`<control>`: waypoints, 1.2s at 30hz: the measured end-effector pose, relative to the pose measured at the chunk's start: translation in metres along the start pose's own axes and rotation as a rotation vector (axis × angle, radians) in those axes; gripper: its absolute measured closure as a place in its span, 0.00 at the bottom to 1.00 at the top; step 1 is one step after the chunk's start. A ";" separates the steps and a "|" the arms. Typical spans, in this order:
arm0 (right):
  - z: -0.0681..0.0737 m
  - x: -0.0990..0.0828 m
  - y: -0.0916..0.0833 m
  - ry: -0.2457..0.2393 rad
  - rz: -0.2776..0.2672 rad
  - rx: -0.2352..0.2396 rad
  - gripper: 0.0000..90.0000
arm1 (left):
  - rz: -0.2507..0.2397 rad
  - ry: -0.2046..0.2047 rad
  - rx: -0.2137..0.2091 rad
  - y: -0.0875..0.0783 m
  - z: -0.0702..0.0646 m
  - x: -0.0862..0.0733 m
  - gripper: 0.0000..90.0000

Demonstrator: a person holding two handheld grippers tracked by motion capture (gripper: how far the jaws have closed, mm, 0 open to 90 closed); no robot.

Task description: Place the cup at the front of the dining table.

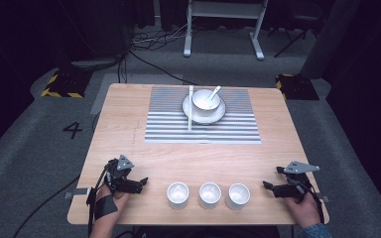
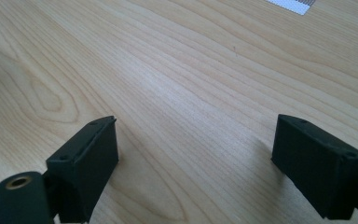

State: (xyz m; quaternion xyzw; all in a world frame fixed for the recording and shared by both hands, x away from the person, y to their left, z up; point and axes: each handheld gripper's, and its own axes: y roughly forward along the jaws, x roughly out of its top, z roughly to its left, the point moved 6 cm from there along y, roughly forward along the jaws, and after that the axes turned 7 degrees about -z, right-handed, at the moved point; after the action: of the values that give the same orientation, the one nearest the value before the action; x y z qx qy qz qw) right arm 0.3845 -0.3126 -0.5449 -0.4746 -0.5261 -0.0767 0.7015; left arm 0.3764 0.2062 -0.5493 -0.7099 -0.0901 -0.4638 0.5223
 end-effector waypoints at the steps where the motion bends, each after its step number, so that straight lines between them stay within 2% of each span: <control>1: 0.000 0.000 0.000 0.000 0.000 0.000 0.16 | 0.001 -0.004 0.009 0.000 0.001 0.000 0.06; 9: 0.000 0.000 0.000 0.000 0.000 0.000 0.16 | -0.001 -0.015 0.020 0.000 0.001 0.000 0.06; 14: 0.000 0.000 0.000 0.000 0.000 0.000 0.16 | 0.000 -0.007 0.010 0.000 0.001 0.000 0.06; 18: 0.000 0.000 0.000 0.000 0.000 0.000 0.16 | 0.001 0.026 -0.027 -0.005 0.003 -0.002 0.08; 21: 0.000 0.000 0.000 0.000 0.000 0.000 0.16 | -0.004 0.063 -0.030 -0.010 0.003 -0.002 0.20; 22: 0.000 0.000 0.000 0.000 0.000 0.000 0.16 | -0.010 0.067 -0.030 -0.010 0.002 -0.002 0.19; 25: 0.000 0.000 0.000 0.000 0.000 0.000 0.16 | -0.028 0.084 -0.059 -0.014 -0.003 0.001 0.18; 28: 0.000 0.000 0.000 0.000 0.000 0.000 0.16 | -0.052 0.085 -0.079 -0.021 -0.010 0.005 0.18; 31: 0.000 0.000 0.000 0.000 0.000 0.000 0.16 | -0.115 0.048 -0.144 -0.032 -0.017 0.011 0.18; 32: 0.000 0.000 0.000 0.000 0.000 0.000 0.16 | -0.115 0.048 -0.144 -0.032 -0.017 0.011 0.18; 33: 0.000 0.000 0.000 0.000 0.000 0.000 0.16 | -0.140 0.034 -0.173 -0.038 -0.023 0.013 0.17; 36: 0.000 0.000 0.000 0.000 0.000 0.000 0.16 | -0.156 0.040 -0.192 -0.044 -0.029 0.014 0.17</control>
State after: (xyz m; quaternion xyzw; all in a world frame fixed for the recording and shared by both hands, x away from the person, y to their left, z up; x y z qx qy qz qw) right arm 0.3846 -0.3126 -0.5449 -0.4746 -0.5262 -0.0768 0.7014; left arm 0.3412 0.1966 -0.5095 -0.7383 -0.0899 -0.5235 0.4157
